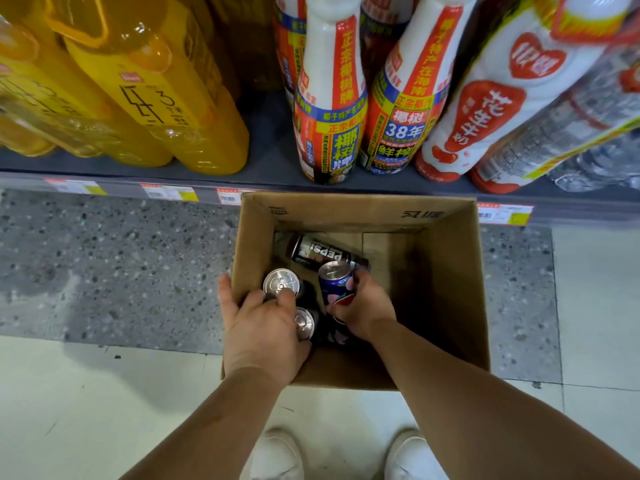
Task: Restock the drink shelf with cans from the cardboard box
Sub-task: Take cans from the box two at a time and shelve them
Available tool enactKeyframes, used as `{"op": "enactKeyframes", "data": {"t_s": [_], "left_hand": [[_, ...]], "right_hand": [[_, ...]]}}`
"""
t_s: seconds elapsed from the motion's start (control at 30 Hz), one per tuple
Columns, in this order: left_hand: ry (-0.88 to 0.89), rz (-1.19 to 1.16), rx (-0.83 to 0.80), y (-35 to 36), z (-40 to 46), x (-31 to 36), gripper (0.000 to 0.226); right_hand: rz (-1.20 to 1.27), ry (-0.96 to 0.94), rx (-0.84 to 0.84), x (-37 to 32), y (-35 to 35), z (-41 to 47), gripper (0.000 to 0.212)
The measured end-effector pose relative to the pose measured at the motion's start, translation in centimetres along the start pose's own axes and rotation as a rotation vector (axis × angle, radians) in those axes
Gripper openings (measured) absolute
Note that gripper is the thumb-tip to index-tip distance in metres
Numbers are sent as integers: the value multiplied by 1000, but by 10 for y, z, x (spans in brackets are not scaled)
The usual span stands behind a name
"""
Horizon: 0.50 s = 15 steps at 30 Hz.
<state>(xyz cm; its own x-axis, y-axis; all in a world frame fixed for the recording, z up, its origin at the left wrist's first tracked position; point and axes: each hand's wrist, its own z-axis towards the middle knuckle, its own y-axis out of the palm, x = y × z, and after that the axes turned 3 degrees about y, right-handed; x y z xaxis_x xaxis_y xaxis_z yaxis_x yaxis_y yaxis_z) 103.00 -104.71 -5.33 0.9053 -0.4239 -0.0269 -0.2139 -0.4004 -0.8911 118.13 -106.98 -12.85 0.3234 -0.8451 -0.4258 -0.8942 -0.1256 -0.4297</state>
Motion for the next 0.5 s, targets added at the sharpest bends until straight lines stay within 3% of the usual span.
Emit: {"op": "enactKeyframes", "data": {"t_s": [0.1, 0.23, 0.37, 0.5], "left_hand": [[48, -67, 96, 0, -6, -8, 50], [73, -140, 147, -19, -22, -13, 46], [40, -259, 22, -67, -39, -7, 51], [-13, -584, -47, -128, -62, -5, 59]], "right_hand": [[-27, -39, 44, -5, -17, -17, 60], [-28, -117, 88, -15, -46, -50, 59], [25, -192, 146, -32, -77, -93, 47], [50, -235, 184, -53, -109, -145, 43]]}}
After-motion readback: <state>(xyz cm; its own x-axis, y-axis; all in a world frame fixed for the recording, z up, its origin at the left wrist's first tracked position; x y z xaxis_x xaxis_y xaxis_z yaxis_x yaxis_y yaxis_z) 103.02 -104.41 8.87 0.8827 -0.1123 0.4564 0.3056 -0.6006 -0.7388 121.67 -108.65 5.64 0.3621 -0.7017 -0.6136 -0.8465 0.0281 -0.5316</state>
